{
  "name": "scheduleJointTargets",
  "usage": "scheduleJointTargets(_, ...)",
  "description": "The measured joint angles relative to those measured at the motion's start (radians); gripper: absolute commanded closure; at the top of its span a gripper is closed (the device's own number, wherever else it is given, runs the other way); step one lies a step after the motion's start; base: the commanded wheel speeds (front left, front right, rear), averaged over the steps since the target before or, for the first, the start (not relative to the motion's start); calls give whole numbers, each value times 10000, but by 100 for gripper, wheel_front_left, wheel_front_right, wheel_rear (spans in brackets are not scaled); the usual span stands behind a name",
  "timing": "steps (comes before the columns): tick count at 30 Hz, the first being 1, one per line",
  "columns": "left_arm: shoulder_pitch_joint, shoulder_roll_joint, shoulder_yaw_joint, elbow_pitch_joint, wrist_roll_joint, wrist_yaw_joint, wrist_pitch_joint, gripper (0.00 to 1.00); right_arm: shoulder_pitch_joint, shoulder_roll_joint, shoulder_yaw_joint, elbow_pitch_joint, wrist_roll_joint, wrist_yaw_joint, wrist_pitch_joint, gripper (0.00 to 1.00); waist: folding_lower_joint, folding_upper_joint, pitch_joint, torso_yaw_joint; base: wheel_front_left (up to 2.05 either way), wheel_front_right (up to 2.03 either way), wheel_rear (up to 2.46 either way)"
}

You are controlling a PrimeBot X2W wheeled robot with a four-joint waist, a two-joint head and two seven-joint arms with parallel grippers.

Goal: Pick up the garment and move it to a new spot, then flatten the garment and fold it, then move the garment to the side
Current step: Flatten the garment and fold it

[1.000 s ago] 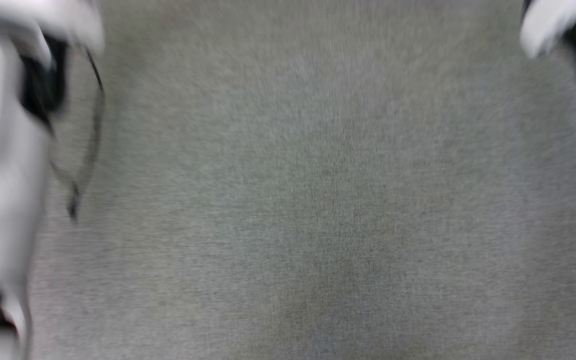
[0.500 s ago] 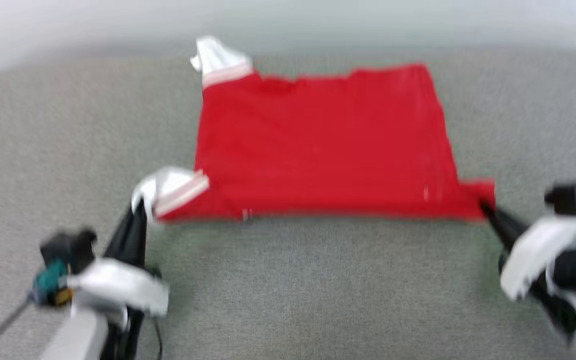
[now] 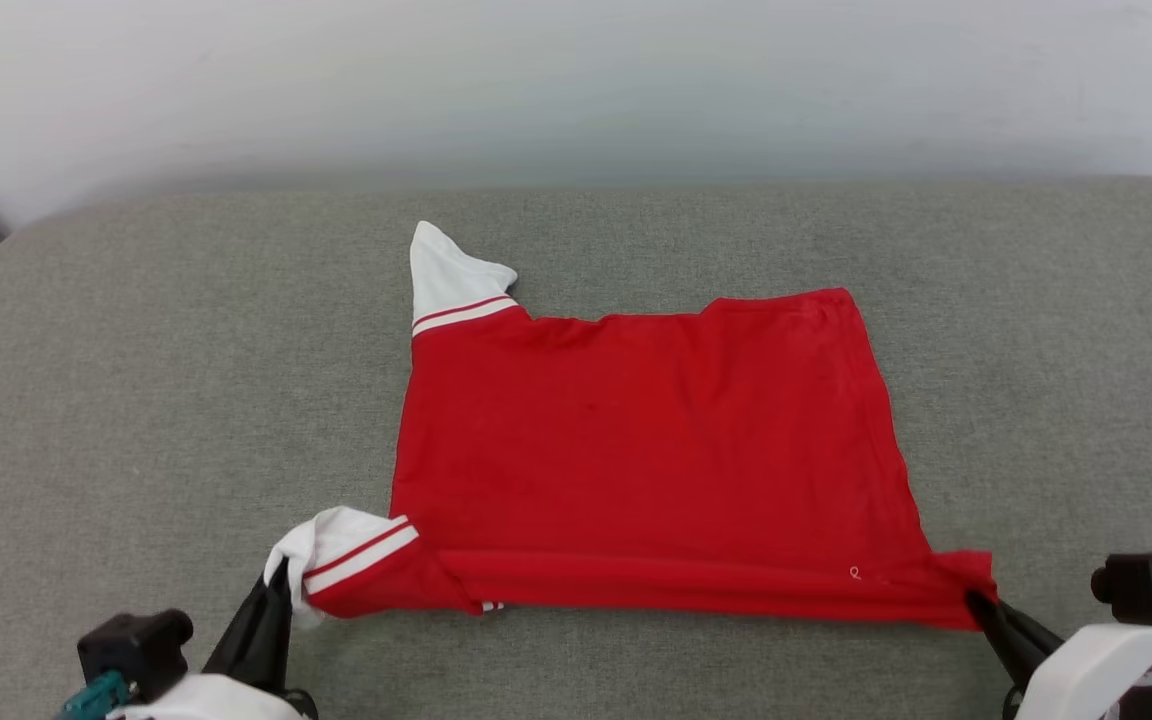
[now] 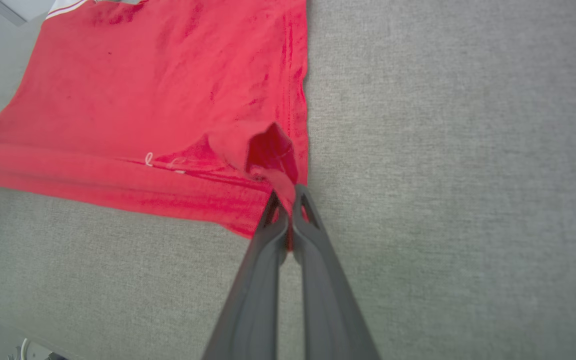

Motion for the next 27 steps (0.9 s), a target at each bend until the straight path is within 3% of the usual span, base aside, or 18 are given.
scheduleJointTargets(7, -1404, 180, -221, 215, -69, -382, 736, 100, -1392, 98, 67, 159, -489, -48, 424, 100, 1, 0, 282, -91, 0, 0, 0)
scheduleJointTargets(15, -3317, 38, -546, 1538, -73, -984, 1104, 100, -3713, -230, 807, 1850, -706, -50, 401, 100, 4, 0, 1150, 9, 0, 0, 0)
scheduleJointTargets(24, -4051, -407, -961, 3032, -556, -1498, 1889, 100, -4905, -351, 1676, 3871, -558, -50, -372, 100, 5, 0, 1913, 139, 0, 0, 0)
scheduleJointTargets(25, -4058, -456, -974, 3120, -629, -1521, 1927, 100, -4978, -362, 1714, 4052, -483, -48, -531, 95, 4, 0, 1915, 142, 0, 0, 0)
scheduleJointTargets(26, -4086, -493, -951, 3219, -688, -1574, 1902, 82, -5032, -370, 1772, 4230, -430, -48, -698, 70, 5, 0, 1897, 143, 0, 0, 0)
scheduleJointTargets(27, -4116, -533, -899, 3313, -757, -1582, 1868, 28, -5067, -368, 1818, 4391, -362, -48, -876, 25, 5, 0, 1858, 145, 0, 0, 0)
